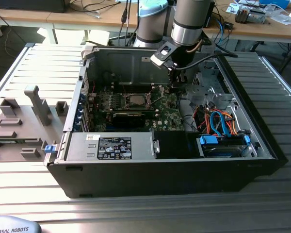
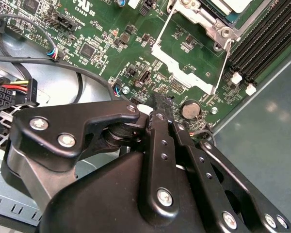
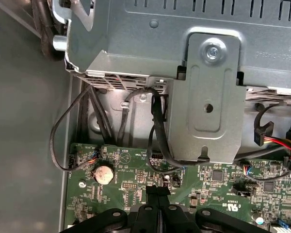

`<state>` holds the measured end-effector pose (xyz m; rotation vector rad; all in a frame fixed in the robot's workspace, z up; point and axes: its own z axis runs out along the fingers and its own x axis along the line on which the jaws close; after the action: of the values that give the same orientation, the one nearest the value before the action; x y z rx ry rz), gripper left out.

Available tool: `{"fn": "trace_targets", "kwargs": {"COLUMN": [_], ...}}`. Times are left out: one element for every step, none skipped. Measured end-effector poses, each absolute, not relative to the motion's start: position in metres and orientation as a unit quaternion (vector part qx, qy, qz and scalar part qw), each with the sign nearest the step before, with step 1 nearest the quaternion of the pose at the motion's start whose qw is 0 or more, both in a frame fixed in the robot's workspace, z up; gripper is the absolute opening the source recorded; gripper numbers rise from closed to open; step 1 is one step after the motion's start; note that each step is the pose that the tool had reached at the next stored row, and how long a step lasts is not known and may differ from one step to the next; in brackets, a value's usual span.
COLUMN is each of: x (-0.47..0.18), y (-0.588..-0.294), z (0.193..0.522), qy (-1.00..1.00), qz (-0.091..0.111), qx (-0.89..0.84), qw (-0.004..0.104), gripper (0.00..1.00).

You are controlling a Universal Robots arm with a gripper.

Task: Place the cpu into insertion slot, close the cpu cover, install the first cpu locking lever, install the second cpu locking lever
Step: 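Close the cpu cover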

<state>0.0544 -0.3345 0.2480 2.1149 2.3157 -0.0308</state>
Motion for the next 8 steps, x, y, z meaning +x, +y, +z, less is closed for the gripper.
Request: {"fn": "trace_targets", "kwargs": {"x": [0.0544, 0.0540, 0.0533, 0.0522, 0.0511, 0.0499, 0.0478, 0.0467], "y": [-0.3345, -0.3345, -0.3345, -0.3345, -0.3345, -0.3345, -0.3345, -0.3345], "z": [0.2480, 0.2479, 0.2478, 0.2478, 0.2479, 0.2479, 0.2479, 0.2479], "qy": [0.738, 0.738, 0.738, 0.738, 0.738, 0.738, 0.738, 0.738], "qz": [-0.010, -0.010, -0.010, -0.010, -0.010, -0.010, -0.010, -0.010], "qx": [0.674, 0.674, 0.674, 0.674, 0.674, 0.674, 0.674, 0.674], "qw": [0.003, 0.003, 0.003, 0.003, 0.003, 0.003, 0.003, 0.003], "gripper": [0.11, 0.11, 0.11, 0.11, 0.11, 0.11, 0.11, 0.11]}}
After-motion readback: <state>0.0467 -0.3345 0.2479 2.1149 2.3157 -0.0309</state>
